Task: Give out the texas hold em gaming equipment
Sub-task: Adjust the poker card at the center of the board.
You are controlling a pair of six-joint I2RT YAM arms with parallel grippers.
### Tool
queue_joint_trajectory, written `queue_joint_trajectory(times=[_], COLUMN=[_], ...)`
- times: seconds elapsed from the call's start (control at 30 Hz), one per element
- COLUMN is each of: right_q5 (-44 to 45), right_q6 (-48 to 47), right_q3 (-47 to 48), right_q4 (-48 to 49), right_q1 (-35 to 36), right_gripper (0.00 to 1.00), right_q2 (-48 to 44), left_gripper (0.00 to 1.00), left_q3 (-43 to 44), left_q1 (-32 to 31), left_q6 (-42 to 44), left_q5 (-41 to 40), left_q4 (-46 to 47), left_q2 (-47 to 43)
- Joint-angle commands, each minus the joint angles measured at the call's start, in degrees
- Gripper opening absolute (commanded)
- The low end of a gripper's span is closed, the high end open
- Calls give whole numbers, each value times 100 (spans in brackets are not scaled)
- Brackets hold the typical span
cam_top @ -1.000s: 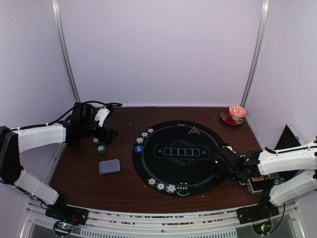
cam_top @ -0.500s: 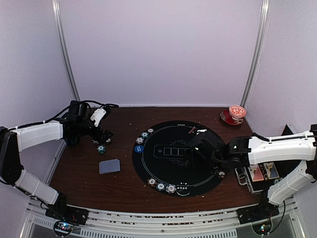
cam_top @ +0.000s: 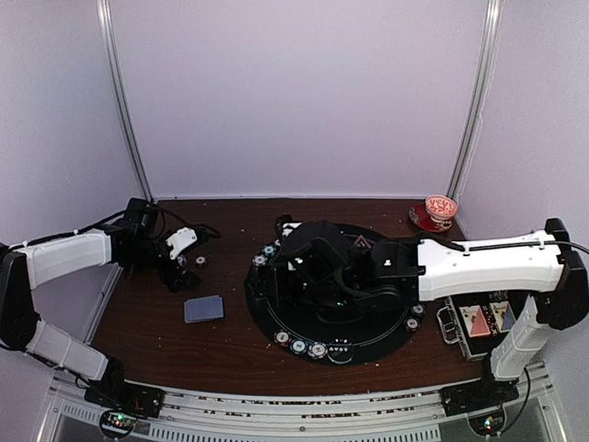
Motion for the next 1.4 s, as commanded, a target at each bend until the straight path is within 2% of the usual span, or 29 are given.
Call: queue_joint_trajectory(times=[0.0,0.13,0.33,0.5,0.73,1.0,1.2,1.37], right_q5=[-229,-224,19,171,56,-875,-1539,-2129], right_q6=[-34,-192,-303,-544,-830,-892,-928,-633], right_q3=[747,979,666,677,322,567,1694,1988], right_q4=[-634,-636,-311,-406,95,722,638,1201], right_q1=[239,296,319,191,-361,-1125,-1124,-1129], right_gripper=[100,100,100,100,100,98,91,85], right_q2=[634,632,409,469,447,1447,2691,3229], left_gripper=[98,98,98,98,98,98,98,98], left_q3=[-13,-3,-169,-190,-137,-328,-617,-645], left_q1=[53,54,53,53,53,53,53,53], left_q6=[493,524,592,895,1407,1328,1318,1333], left_q5=[300,374,287,243,362,99,138,306], left_q4=[-277,-296,-206,-395,-793,-578,-403,-480], left_q2=[139,241,132,67,94,318,251,244])
